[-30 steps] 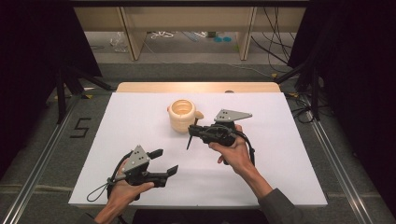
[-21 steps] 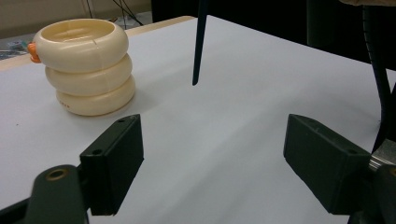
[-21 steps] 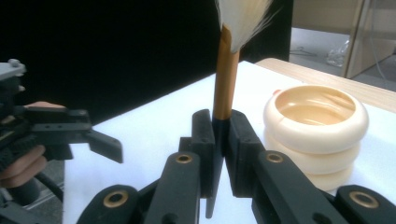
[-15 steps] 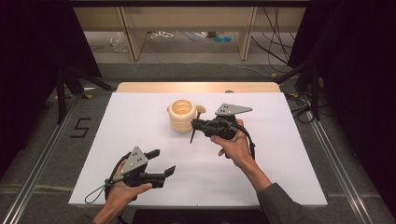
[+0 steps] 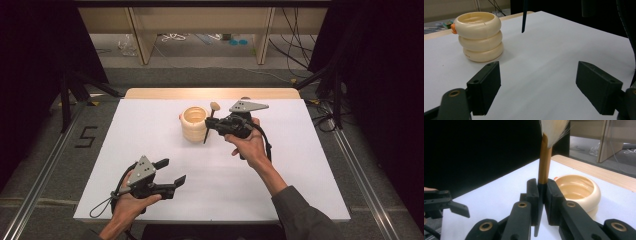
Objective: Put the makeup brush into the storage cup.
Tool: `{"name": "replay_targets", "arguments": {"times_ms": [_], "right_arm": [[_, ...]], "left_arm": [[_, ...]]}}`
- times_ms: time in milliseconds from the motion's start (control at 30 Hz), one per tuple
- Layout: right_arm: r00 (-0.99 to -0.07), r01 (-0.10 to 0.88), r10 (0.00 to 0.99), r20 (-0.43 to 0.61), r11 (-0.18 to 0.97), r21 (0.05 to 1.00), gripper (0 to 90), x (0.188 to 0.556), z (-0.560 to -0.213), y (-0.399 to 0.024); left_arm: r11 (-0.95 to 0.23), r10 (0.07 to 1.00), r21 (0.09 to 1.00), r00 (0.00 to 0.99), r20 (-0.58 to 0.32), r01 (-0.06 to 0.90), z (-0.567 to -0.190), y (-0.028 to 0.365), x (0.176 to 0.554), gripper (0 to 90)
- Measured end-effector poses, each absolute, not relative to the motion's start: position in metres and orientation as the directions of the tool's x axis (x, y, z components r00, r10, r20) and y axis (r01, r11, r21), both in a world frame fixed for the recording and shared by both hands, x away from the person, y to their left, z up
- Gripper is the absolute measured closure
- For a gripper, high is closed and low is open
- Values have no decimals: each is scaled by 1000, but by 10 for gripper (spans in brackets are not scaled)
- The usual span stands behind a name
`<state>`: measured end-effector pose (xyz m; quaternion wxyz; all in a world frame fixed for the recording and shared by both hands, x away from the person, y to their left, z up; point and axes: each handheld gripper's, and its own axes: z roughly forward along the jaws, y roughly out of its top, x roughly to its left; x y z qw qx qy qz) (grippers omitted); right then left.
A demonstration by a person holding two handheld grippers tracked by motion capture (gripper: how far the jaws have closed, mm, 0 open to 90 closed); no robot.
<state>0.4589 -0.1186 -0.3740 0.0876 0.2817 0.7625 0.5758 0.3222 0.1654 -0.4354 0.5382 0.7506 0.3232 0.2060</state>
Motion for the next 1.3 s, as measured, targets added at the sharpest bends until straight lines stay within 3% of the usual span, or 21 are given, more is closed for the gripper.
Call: {"name": "replay_targets", "arguments": {"times_ms": [67, 167, 367, 400, 467, 500, 800, 833, 967, 1000, 1300], "right_arm": [[-826, 328, 530, 195, 170, 929, 835, 462, -374, -117], [-822, 337, 535, 196, 178, 925, 835, 465, -372, -115], [-816, 337, 545, 190, 181, 924, 835, 473, -366, -113], [-815, 335, 548, 189, 180, 925, 835, 475, -365, -112], [-812, 340, 549, 196, 174, 924, 835, 478, -364, -112], [-812, 336, 550, 192, 173, 926, 835, 480, -363, -111], [-799, 351, 565, 204, 164, 922, 835, 491, -357, -109], [-798, 347, 569, 198, 165, 923, 835, 492, -357, -109], [-793, 343, 579, 192, 162, 925, 835, 497, -356, -108], [-789, 354, 580, 200, 164, 921, 835, 498, -355, -107], [-777, 348, 601, 189, 158, 924, 835, 510, -354, -99]], "left_arm": [[-225, 711, 944, 703, -11, 242, -435, 166, 324, 198], [-193, 719, 939, 692, -64, 286, -436, 164, 321, 198], [-183, 715, 935, 694, -87, 305, -436, 164, 320, 198], [-408, 649, 910, 724, 235, 70, -428, 178, 336, 198], [-427, 642, 902, 722, 257, 58, -427, 179, 337, 198], [-182, 716, 937, 693, -82, 298, -437, 163, 320, 198], [-184, 714, 933, 694, -89, 309, -437, 163, 320, 198], [-323, 702, 934, 701, 128, 152, -433, 172, 330, 198], [-369, 648, 923, 742, 171, 109, -432, 174, 334, 198], [-198, 705, 936, 705, -70, 290, -438, 163, 321, 198], [-186, 697, 937, 711, -86, 296, -438, 163, 321, 197]]}}
